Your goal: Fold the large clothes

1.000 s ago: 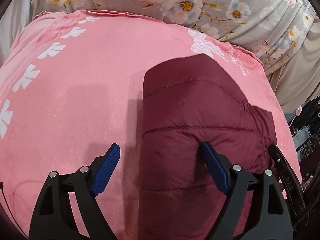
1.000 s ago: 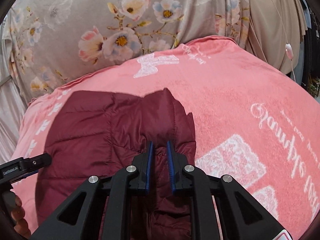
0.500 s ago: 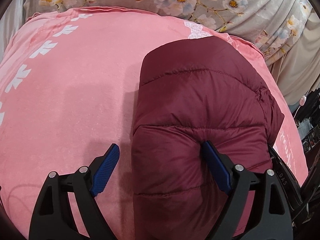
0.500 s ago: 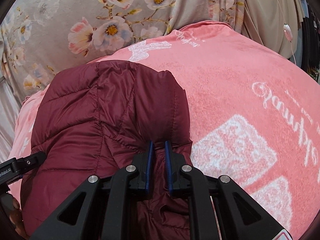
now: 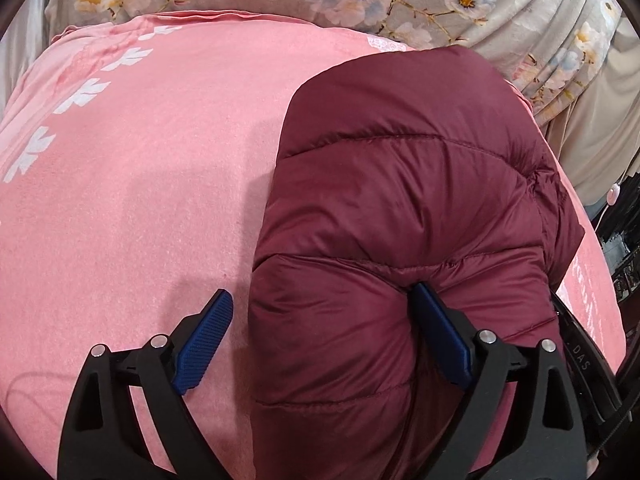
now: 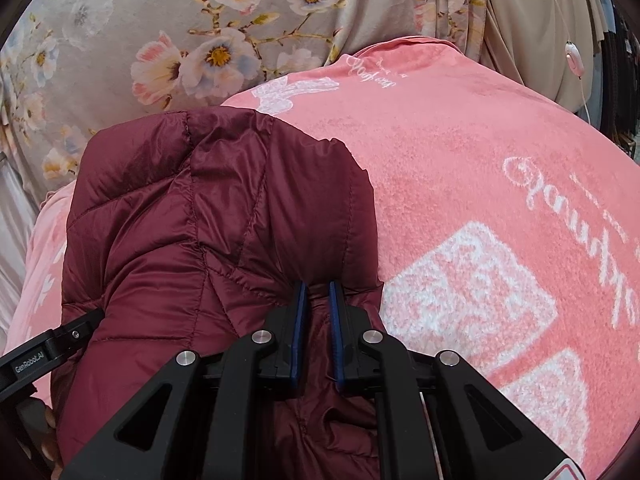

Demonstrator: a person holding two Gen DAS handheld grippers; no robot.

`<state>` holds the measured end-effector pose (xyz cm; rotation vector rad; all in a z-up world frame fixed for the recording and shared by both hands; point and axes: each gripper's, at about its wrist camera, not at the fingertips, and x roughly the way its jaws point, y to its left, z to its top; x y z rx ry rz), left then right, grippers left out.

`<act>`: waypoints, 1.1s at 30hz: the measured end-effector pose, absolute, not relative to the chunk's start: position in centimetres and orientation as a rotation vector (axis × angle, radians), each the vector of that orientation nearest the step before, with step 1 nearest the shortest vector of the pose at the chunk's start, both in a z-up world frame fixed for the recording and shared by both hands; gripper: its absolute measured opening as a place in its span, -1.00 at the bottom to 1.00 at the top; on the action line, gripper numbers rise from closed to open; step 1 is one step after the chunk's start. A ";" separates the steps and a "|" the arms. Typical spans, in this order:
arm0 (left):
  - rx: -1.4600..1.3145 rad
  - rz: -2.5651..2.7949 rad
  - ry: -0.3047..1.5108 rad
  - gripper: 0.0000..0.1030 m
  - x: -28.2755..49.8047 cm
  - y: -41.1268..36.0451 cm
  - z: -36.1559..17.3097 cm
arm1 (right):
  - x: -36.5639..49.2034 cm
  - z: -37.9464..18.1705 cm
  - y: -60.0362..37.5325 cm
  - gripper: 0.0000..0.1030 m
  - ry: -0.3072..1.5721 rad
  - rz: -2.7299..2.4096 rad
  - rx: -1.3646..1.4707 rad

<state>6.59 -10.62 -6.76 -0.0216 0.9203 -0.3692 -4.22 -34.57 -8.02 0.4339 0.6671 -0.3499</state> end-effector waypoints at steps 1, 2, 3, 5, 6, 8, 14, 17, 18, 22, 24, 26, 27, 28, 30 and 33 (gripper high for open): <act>-0.023 -0.367 0.919 0.76 6.5 -10.7 -6.9 | -4.2 -8.0 -34.6 -0.84 0.667 -0.350 0.434; -0.023 -0.365 0.916 0.76 6.5 -10.7 -7.0 | -4.2 -8.0 -34.6 -0.84 0.667 -0.348 0.434; -0.021 -0.362 0.912 0.77 6.5 -10.8 -7.0 | -4.2 -8.0 -34.6 -0.84 0.666 -0.349 0.434; -0.014 -0.355 0.899 0.77 6.3 -11.0 -7.1 | -4.2 -8.0 -34.6 -0.84 0.666 -0.350 0.431; -0.008 -0.351 0.892 0.77 6.2 -11.1 -7.2 | -4.2 -8.0 -34.6 -0.84 0.666 -0.350 0.431; 0.006 -0.340 0.875 0.77 6.0 -11.3 -7.2 | -4.2 -8.0 -34.7 -0.84 0.667 -0.346 0.432; 0.017 -0.328 0.862 0.77 5.9 -11.6 -7.0 | -4.4 -7.8 -34.5 -0.80 0.660 -0.354 0.422; 0.023 -0.321 0.861 0.77 5.9 -11.7 -6.8 | -5.5 -6.7 -34.2 -0.67 0.632 -0.348 0.429; 0.022 -0.321 0.864 0.77 5.9 -11.6 -6.7 | -6.1 -6.3 -34.1 -0.61 0.616 -0.331 0.443; -0.011 -0.316 0.886 0.77 5.5 -10.8 -5.7 | -9.8 -4.3 -33.4 -0.56 0.563 -0.237 0.431; -0.040 -0.330 0.896 0.74 4.7 -10.0 -5.0 | -12.3 -3.6 -33.0 -0.25 0.537 -0.185 0.395; -0.064 -0.366 0.898 0.74 3.7 -9.3 -4.3 | -14.7 -3.5 -33.1 0.12 0.526 -0.177 0.359; -0.066 -0.390 0.902 0.75 3.2 -8.9 -3.9 | -15.3 -3.5 -33.3 0.29 0.529 -0.181 0.347; -0.067 -0.406 0.907 0.79 2.9 -8.6 -3.7 | -15.7 -4.0 -33.7 0.31 0.547 -0.193 0.338; -0.089 -0.421 0.922 0.87 2.6 -7.9 -3.6 | -15.7 -5.2 -34.7 0.32 0.597 -0.223 0.368; -0.155 -0.445 0.982 0.87 3.4 -7.5 -4.4 | -14.7 -7.3 -36.6 0.32 0.637 -0.180 0.547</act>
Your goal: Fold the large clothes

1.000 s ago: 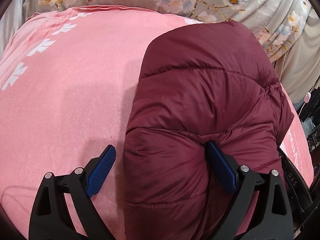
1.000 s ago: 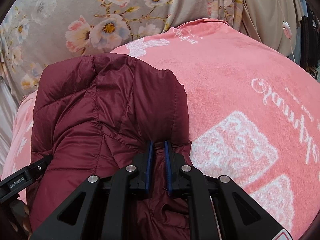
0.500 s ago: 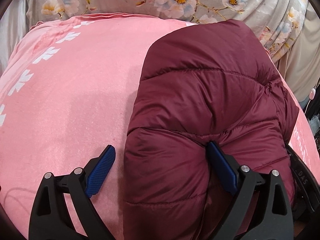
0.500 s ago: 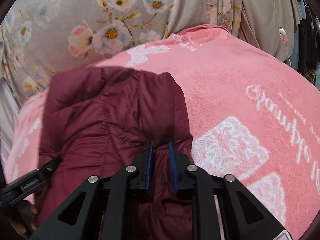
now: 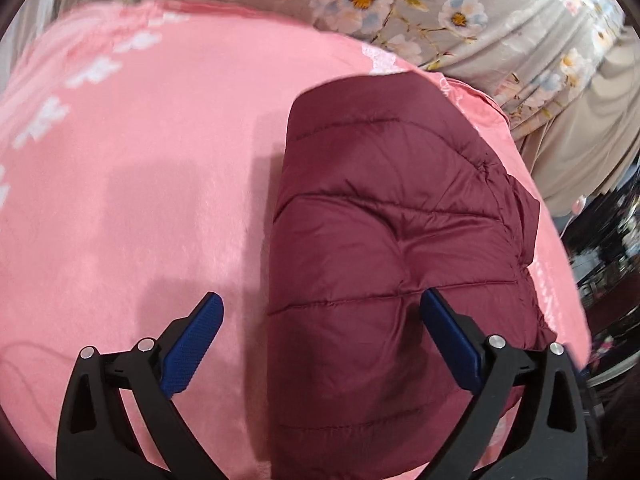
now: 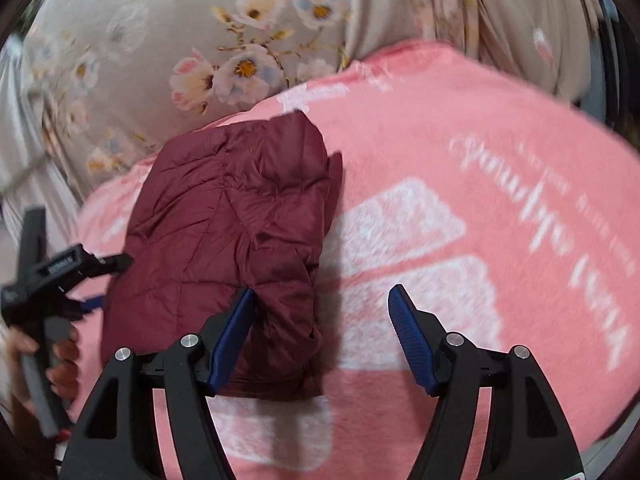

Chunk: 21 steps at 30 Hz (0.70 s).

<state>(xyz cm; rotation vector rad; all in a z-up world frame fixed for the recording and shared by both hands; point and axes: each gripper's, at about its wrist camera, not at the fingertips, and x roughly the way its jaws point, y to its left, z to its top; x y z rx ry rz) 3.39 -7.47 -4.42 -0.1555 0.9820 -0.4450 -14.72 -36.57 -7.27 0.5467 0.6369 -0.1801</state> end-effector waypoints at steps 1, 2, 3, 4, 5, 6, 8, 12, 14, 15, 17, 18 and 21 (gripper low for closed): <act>-0.183 -0.450 1.008 0.87 3.9 -7.4 -4.8 | -14.6 -7.7 -36.4 0.32 0.638 -0.164 0.573; -0.215 -0.454 1.028 0.87 4.3 -7.3 -5.2 | -14.0 -8.1 -36.4 0.32 0.644 -0.149 0.595; -0.235 -0.460 1.039 0.87 4.5 -7.4 -5.3 | -13.6 -8.3 -36.2 0.32 0.651 -0.144 0.598; -0.251 -0.463 1.052 0.88 4.8 -7.7 -5.5 | -13.1 -8.6 -36.0 0.32 0.661 -0.138 0.598; -0.263 -0.467 1.064 0.88 5.2 -7.9 -5.6 | -12.5 -8.7 -35.8 0.33 0.671 -0.134 0.599; -0.269 -0.469 1.072 0.88 5.4 -8.0 -5.7 | -12.1 -9.1 -35.5 0.36 0.681 -0.131 0.600; -0.287 -0.472 1.088 0.90 5.9 -8.3 -6.0 | -11.6 -9.3 -35.3 0.40 0.689 -0.130 0.608; -0.344 -0.500 1.132 0.90 6.4 -8.6 -6.9 | -10.7 -10.2 -35.9 0.51 0.702 -0.114 0.664; -0.359 -0.510 1.146 0.91 6.5 -8.9 -7.3 | -10.4 -10.5 -36.1 0.55 0.700 -0.104 0.691; -0.361 -0.514 1.149 0.91 6.6 -9.0 -7.5 | -10.2 -10.5 -36.2 0.57 0.698 -0.102 0.694; -0.356 -0.518 1.146 0.91 6.7 -9.2 -7.5 | -9.8 -10.5 -36.2 0.61 0.701 -0.099 0.690; -0.350 -0.520 1.144 0.91 6.7 -9.4 -7.5 | -9.6 -10.5 -36.2 0.62 0.701 -0.099 0.688; -0.345 -0.523 1.139 0.91 6.8 -9.5 -7.6 | -8.9 -10.4 -35.9 0.59 0.707 -0.093 0.685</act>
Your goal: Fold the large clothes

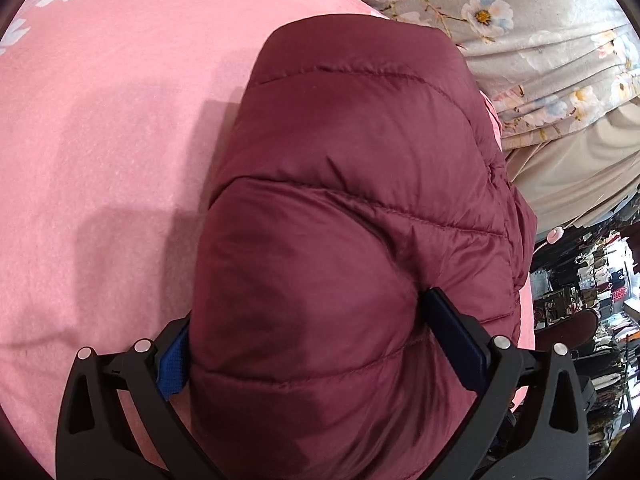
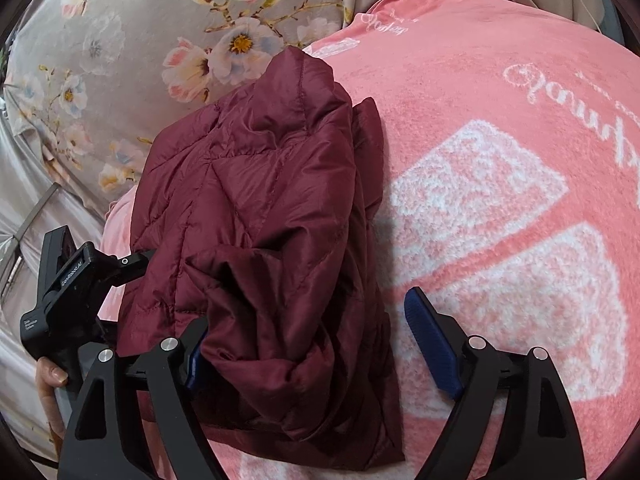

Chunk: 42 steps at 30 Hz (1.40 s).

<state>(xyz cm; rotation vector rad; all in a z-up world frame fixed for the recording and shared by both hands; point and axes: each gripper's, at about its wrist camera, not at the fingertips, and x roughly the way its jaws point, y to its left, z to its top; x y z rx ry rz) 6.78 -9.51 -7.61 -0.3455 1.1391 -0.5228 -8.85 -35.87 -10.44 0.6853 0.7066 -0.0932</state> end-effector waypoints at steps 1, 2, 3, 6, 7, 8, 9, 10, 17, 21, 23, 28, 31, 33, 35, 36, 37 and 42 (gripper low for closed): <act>-0.344 -0.522 1.138 0.91 6.8 -9.7 -7.6 | -8.9 -10.4 -35.6 0.57 0.708 -0.091 0.687; -0.342 -0.522 1.138 0.91 6.9 -9.8 -7.5 | -8.8 -10.4 -35.6 0.48 0.709 -0.078 0.694; -0.339 -0.523 1.138 0.91 6.9 -9.9 -7.4 | -8.6 -10.5 -35.6 0.35 0.710 -0.056 0.710; -0.330 -0.542 1.140 0.89 6.9 -10.1 -7.2 | -8.5 -10.6 -35.5 0.15 0.713 -0.041 0.731; -0.325 -0.550 1.139 0.82 6.9 -10.2 -7.0 | -8.6 -10.6 -35.4 0.02 0.712 -0.033 0.739; -0.319 -0.559 1.135 0.78 6.8 -10.3 -6.8 | -8.6 -10.5 -35.3 -0.05 0.709 -0.032 0.747; -0.310 -0.568 1.130 0.68 6.7 -10.3 -6.5 | -8.6 -10.3 -35.2 -0.22 0.704 -0.030 0.748; -0.304 -0.577 1.125 0.55 6.6 -10.2 -6.3 | -8.7 -9.9 -35.1 -0.37 0.697 -0.031 0.738; -0.294 -0.675 1.058 -0.15 5.8 -9.4 -3.0 | -9.9 -6.0 -33.4 -0.64 0.611 -0.061 0.638; -0.263 -0.738 0.992 -0.27 4.6 -9.9 -0.2 | -11.6 -3.0 -33.1 -0.65 0.542 -0.075 0.599; -0.254 -0.774 0.954 -0.28 3.7 -9.9 1.4 | -13.0 -1.2 -33.1 -0.65 0.492 -0.080 0.572; -0.247 -0.853 0.835 -0.28 0.8 -10.0 5.4 | -16.6 3.4 -32.6 -0.65 0.353 -0.100 0.458; -0.270 -0.901 0.771 -0.28 -1.2 -9.9 7.6 | -18.8 6.4 -32.1 -0.65 0.262 -0.109 0.369; -0.283 -0.937 0.723 -0.28 -2.9 -9.6 9.2 | -20.7 8.7 -31.8 -0.65 0.189 -0.104 0.310; -0.290 -0.971 0.672 -0.27 -4.5 -9.2 10.8 | -22.3 10.9 -31.5 -0.65 0.121 -0.092 0.266; -0.294 -0.995 0.634 -0.27 -5.6 -9.0 11.9 | -23.1 12.2 -31.2 -0.65 0.082 -0.083 0.239; -0.298 -1.012 0.606 -0.27 -6.5 -8.6 12.7 | -23.9 13.5 -30.8 -0.65 0.043 -0.075 0.209; -0.310 -1.066 0.419 -0.27 -10.5 -6.0 18.1 | -26.4 18.1 -28.1 -0.65 -0.121 -0.008 0.112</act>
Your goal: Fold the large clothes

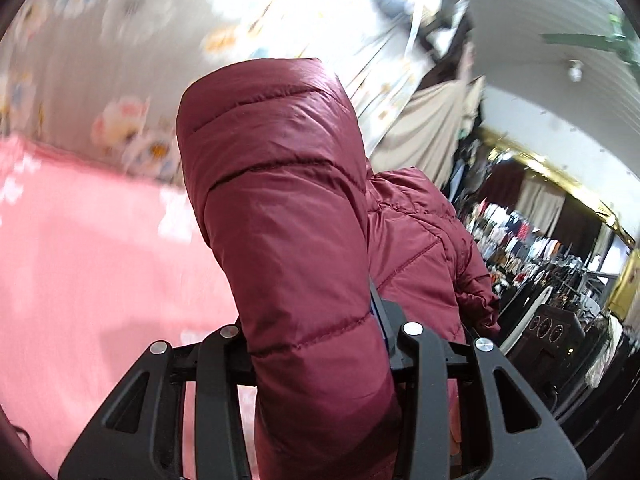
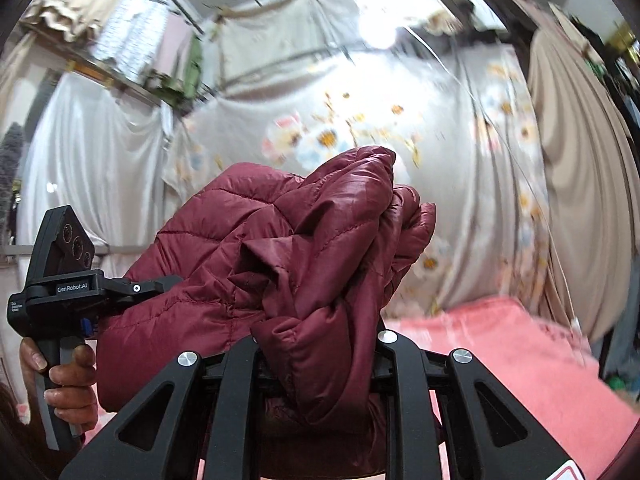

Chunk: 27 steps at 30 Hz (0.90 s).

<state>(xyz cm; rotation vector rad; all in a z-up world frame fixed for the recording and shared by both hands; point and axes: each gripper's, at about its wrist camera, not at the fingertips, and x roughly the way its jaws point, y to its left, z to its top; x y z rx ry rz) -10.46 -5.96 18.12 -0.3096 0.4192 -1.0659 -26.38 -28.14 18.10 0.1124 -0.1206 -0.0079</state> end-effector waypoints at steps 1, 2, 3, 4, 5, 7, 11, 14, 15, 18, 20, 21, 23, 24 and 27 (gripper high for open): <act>-0.305 -1.066 0.382 -0.27 -11.2 -5.2 19.0 | -26.4 18.8 -27.6 -0.65 -0.144 0.006 0.102; -0.296 -1.063 0.332 -0.27 -12.1 -4.1 20.2 | -26.5 19.5 -26.9 -0.65 -0.171 0.024 0.094; -0.290 -1.058 0.300 -0.26 -12.7 -3.4 20.8 | -26.3 19.7 -26.3 -0.65 -0.187 0.038 0.092; -0.282 -1.051 0.272 -0.26 -13.1 -2.7 21.5 | -26.1 20.2 -25.7 -0.65 -0.207 0.059 0.090; -0.273 -1.042 0.245 -0.26 -13.7 -1.9 22.0 | -25.7 20.6 -25.0 -0.65 -0.227 0.084 0.091; -0.257 -1.013 0.193 -0.26 -14.5 -0.2 23.0 | -24.9 21.0 -23.9 -0.65 -0.249 0.114 0.096; -0.226 -0.942 0.123 -0.26 -14.6 3.1 24.5 | -21.9 21.4 -21.2 -0.65 -0.278 0.170 0.116; -0.215 -0.902 0.102 -0.26 -13.1 5.0 24.7 | -19.5 21.2 -19.4 -0.64 -0.276 0.193 0.138; -0.211 -0.892 0.099 -0.26 -12.8 5.5 24.7 | -18.2 21.1 -18.8 -0.64 -0.269 0.200 0.150; -0.195 -0.852 0.084 -0.26 -10.5 7.1 24.3 | -15.1 20.3 -17.1 -0.64 -0.236 0.198 0.174; -0.188 -0.834 0.089 -0.25 -8.9 8.0 24.0 | -12.5 19.2 -16.0 -0.64 -0.198 0.183 0.182; -0.186 -0.827 0.097 -0.25 -7.8 8.3 23.5 | -11.7 18.7 -15.6 -0.64 -0.182 0.179 0.186; -0.188 -0.812 0.122 -0.25 -5.4 8.9 22.6 | -9.1 17.1 -15.2 -0.64 -0.128 0.165 0.207; -0.196 -0.808 0.142 -0.25 -3.9 9.2 21.9 | -8.3 16.3 -15.1 -0.64 -0.106 0.160 0.214; -0.215 -0.795 0.201 -0.25 0.1 9.7 19.4 | -4.8 13.6 -14.9 -0.64 -0.017 0.143 0.242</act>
